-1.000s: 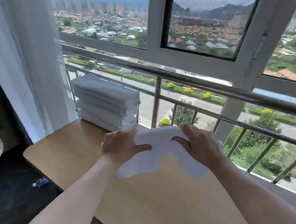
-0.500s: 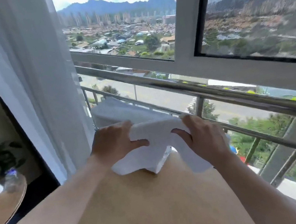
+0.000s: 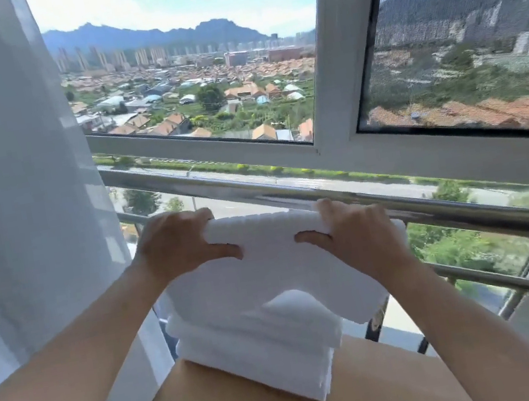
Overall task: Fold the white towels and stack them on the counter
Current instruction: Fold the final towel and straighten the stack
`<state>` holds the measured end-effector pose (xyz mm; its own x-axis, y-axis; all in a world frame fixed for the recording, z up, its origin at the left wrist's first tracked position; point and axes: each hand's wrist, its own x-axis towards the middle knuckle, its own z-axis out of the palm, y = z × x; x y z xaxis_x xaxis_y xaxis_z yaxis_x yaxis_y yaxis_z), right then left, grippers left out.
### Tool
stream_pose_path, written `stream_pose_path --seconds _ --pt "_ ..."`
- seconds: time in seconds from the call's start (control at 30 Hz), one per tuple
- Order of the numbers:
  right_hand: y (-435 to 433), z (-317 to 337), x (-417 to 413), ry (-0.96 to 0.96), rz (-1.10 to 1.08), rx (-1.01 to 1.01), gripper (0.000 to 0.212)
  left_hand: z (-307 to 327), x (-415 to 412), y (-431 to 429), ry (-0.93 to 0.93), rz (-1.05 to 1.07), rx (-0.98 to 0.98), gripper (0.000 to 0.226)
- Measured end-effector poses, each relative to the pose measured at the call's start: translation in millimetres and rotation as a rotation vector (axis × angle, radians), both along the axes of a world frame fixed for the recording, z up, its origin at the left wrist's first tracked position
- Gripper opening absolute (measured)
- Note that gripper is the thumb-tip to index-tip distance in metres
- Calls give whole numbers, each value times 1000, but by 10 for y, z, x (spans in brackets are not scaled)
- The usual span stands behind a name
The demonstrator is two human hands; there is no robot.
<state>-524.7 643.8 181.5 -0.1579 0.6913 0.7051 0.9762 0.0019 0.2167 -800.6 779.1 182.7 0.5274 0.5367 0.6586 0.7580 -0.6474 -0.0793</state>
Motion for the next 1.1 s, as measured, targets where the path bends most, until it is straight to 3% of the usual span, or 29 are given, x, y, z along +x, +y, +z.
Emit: stream_pose_path --seconds 0.13,0.27,0.37,0.47,0.6,0.8,0.97,1.1 --pt "572 61 -42 -43 -91 -16 71 151 66 852 71 -174 134 83" --pt "896 257 -8 -167 -198 210 64 436 198 1446 60 -360 380 72" --pt "930 120 -67 -240 -197 262 60 268 190 1638 73 -473 405 65" --pt "803 -481 -292 -174 -64 111 53 -427 -16 1586 133 -592 334 63" --pt "597 -1133 -598 -80 -121 -6 51 -1065 -249 1438 166 -613 180 64" --pt "505 -1221 -718 61 -149 -18 56 -980 -294 1245 111 -533 57 74" --pt "483 -1167 -781 161 -217 -100 60 -1009 -272 1157 173 -337 -234 85" --pt "434 -1139 -826 196 -243 -187 61 -1046 -258 1179 70 -194 -440 77"
